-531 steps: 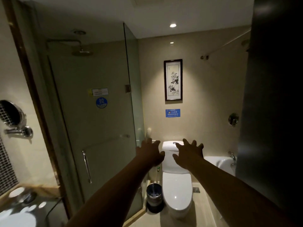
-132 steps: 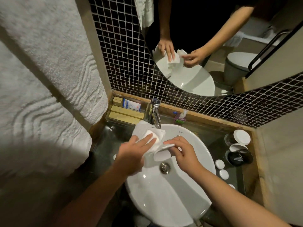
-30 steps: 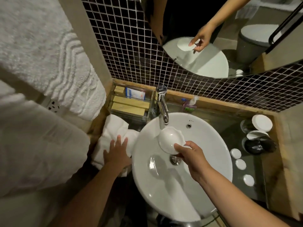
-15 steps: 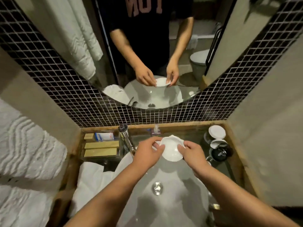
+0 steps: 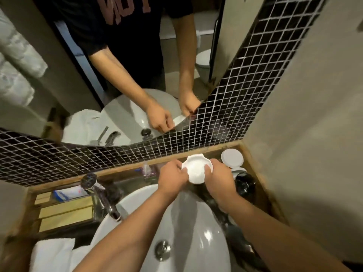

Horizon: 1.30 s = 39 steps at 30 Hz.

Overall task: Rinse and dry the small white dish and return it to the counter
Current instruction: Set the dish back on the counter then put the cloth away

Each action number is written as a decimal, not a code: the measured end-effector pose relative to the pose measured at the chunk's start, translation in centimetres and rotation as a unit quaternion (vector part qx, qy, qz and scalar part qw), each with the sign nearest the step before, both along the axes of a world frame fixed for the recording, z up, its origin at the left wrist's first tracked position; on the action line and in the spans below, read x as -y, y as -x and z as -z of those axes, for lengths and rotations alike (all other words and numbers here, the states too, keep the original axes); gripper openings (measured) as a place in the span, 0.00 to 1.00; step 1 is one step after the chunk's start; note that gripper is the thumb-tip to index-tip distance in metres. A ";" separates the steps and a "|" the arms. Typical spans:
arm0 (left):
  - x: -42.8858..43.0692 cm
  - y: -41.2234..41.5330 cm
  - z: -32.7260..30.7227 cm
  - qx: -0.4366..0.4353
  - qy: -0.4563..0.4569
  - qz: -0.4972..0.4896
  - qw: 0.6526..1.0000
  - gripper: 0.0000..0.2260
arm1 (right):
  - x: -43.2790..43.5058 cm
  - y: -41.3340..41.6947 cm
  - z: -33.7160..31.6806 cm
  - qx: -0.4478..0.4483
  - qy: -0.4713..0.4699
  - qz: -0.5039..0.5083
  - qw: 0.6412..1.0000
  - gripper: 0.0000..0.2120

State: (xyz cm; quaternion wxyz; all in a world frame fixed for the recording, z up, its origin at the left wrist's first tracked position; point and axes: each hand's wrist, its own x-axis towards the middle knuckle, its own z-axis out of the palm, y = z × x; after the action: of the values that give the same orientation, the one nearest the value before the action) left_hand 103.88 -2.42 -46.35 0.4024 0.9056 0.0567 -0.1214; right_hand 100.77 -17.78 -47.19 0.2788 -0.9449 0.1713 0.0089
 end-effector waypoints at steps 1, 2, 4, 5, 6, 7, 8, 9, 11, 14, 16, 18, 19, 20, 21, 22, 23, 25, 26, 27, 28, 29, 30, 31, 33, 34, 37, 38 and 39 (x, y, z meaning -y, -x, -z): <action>0.3 -0.4 1.0 -0.009 -0.021 0.008 1.000 0.03 | 0.2 -0.5 1.0 -0.033 0.059 -0.018 0.998 0.14; 0.7 -0.6 2.1 -0.016 -0.045 0.018 0.999 0.03 | 0.5 -0.8 1.9 -0.056 0.090 -0.016 0.994 0.14; 1.5 -0.8 4.2 -0.011 -0.098 0.042 0.994 0.02 | 0.9 -1.2 3.7 -0.083 0.107 -0.005 0.991 0.14; 1.8 -0.9 5.2 0.005 -0.118 0.055 0.991 0.06 | 1.0 -1.2 4.6 -0.082 0.114 -0.003 0.990 0.15; 2.1 -1.0 6.1 0.019 -0.136 0.071 0.988 0.10 | 1.0 -1.1 5.2 -0.075 0.101 0.008 0.992 0.15; 2.4 -1.2 6.9 0.028 -0.151 0.081 0.985 0.12 | 1.1 -0.9 6.0 -0.060 0.074 0.021 0.995 0.15; 2.4 -1.4 7.6 0.033 -0.168 0.090 0.981 0.13 | 1.2 -0.6 6.6 -0.043 0.046 0.030 0.998 0.15; 2.5 -1.7 8.1 0.036 -0.186 0.100 0.977 0.13 | 1.2 -0.5 7.2 -0.034 0.029 0.031 0.999 0.16; 2.6 -2.1 9.2 0.042 -0.216 0.115 0.969 0.13 | 1.5 -0.6 8.3 -0.042 0.016 0.021 0.999 0.16; 2.6 -2.3 10.6 0.045 -0.270 0.137 0.952 0.11 | 1.6 -1.1 9.8 -0.063 0.021 -0.001 0.998 0.16; 2.6 -2.2 11.4 0.044 -0.308 0.152 0.938 0.11 | 1.6 -1.4 10.5 -0.080 0.042 -0.019 0.996 0.16; 2.6 -2.2 12.0 0.041 -0.311 0.152 0.937 0.14 | 1.7 -1.5 11.2 -0.091 0.065 -0.032 0.993 0.16; 2.7 -2.1 12.2 0.039 -0.307 0.149 0.939 0.15 | 1.8 -1.5 11.5 -0.096 0.076 -0.038 0.992 0.15; 2.7 -2.0 12.4 0.040 -0.303 0.146 0.941 0.16 | 1.9 -1.6 11.6 -0.101 0.084 -0.041 0.990 0.15; 2.8 -2.0 12.5 0.041 -0.300 0.143 0.942 0.16 | 1.9 -1.6 11.8 -0.101 0.091 -0.044 0.990 0.15; 2.8 -1.9 12.6 0.042 -0.297 0.142 0.943 0.16 | 2.0 -1.6 11.9 -0.101 0.097 -0.045 0.989 0.15; 2.9 -1.9 12.5 0.040 -0.295 0.141 0.944 0.16 | 2.0 -1.7 12.1 -0.102 0.102 -0.048 0.988 0.16; 2.8 -1.9 12.3 0.034 -0.292 0.140 0.945 0.16 | 1.9 -1.7 12.2 -0.108 0.115 -0.056 0.986 0.16; 2.7 -1.8 12.1 0.030 -0.291 0.141 0.946 0.16 | 1.8 -1.6 12.2 -0.113 0.120 -0.061 0.984 0.16; 2.6 -1.7 11.8 0.025 -0.289 0.141 0.947 0.15 | 1.7 -1.5 12.2 -0.117 0.124 -0.064 0.983 0.17; 2.5 -1.5 11.6 0.023 -0.288 0.141 0.947 0.15 | 1.6 -1.4 12.1 -0.122 0.128 -0.068 0.982 0.17; 2.4 -1.3 11.3 0.024 -0.290 0.142 0.946 0.14 | 1.5 -1.2 11.9 -0.124 0.133 -0.072 0.981 0.17; 2.4 -1.1 11.1 0.029 -0.295 0.144 0.944 0.15 | 1.5 -1.1 11.8 -0.124 0.138 -0.078 0.980 0.18; 2.4 -0.8 10.8 0.034 -0.304 0.148 0.941 0.16 | 1.5 -0.9 11.6 -0.122 0.145 -0.086 0.978 0.18; 2.2 0.0 10.4 0.049 -0.316 0.155 0.935 0.18 | 1.3 -0.3 11.2 -0.120 0.160 -0.107 0.974 0.21; 2.1 0.5 10.3 0.062 -0.315 0.158 0.934 0.20 | 1.2 0.1 10.9 -0.118 0.169 -0.116 0.972 0.22; 2.2 2.8 9.6 0.099 -0.290 0.171 0.936 0.22 | 0.9 2.0 9.9 -0.107 0.180 -0.128 0.969 0.25; 2.4 3.6 9.4 0.104 -0.278 0.177 0.938 0.22 | 0.8 2.8 9.6 -0.108 0.175 -0.129 0.970 0.25; 2.5 4.4 9.1 0.104 -0.264 0.185 0.941 0.23 | 0.8 3.6 9.2 -0.114 0.166 -0.128 0.971 0.26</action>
State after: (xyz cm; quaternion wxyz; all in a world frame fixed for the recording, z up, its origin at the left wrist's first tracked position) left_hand 99.45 -4.95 -55.46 0.1233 0.9814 -0.1237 -0.0798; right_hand 97.12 -18.57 -56.38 0.0928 -0.9849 0.0783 0.1238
